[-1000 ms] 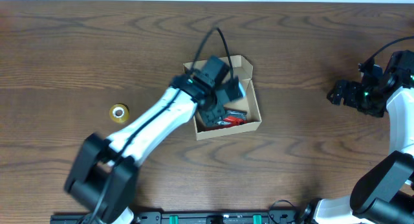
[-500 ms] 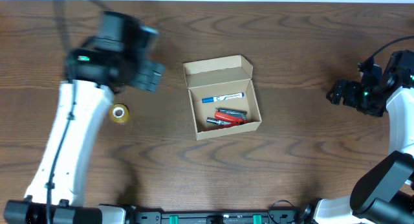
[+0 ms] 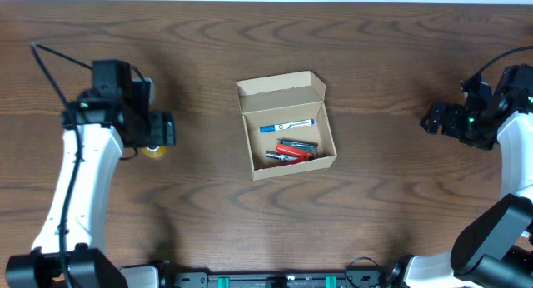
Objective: Pack container
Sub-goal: 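Move left gripper to the yellow tape roll and grasp it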
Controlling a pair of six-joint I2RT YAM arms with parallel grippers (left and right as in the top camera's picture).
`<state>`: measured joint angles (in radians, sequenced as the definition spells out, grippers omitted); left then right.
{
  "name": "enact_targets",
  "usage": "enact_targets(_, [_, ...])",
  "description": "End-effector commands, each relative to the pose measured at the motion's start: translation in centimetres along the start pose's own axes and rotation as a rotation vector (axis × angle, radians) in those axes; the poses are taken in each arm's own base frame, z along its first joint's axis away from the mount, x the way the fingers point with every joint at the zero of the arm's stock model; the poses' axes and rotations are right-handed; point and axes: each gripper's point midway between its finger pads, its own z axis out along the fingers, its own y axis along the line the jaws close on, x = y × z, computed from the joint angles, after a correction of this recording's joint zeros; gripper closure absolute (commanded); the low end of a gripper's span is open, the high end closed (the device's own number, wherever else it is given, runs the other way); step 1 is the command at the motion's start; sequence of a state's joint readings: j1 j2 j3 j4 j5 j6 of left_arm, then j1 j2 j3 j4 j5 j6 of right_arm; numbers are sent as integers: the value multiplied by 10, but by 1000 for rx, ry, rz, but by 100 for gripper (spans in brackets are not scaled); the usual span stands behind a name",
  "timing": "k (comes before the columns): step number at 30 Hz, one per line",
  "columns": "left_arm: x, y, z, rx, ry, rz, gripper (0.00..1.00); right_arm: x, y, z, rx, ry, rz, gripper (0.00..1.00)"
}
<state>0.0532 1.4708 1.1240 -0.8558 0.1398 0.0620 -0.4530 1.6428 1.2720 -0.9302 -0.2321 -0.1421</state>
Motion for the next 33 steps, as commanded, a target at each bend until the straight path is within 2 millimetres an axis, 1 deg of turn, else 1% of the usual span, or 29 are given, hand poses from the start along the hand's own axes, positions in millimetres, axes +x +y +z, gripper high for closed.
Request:
enact_targets(1, [11, -5, 17, 23, 30, -20, 12, 1, 5, 1, -13, 5, -20, 1])
enact_targets(5, [20, -3, 34, 23, 69, -23, 12, 1, 6, 1, -16, 4, -20, 1])
enact_targets(20, [22, 0, 86, 30, 156, -21, 11, 2, 22, 4, -29, 16, -64, 1])
enact_targets(25, [20, -2, 95, 42, 157, -22, 10, 2, 22, 4, -28, 17, -65, 1])
enact_targets(33, [13, -1, 101, 42, 133, -20, 7, 2, 21, 4, -22, 18, -66, 1])
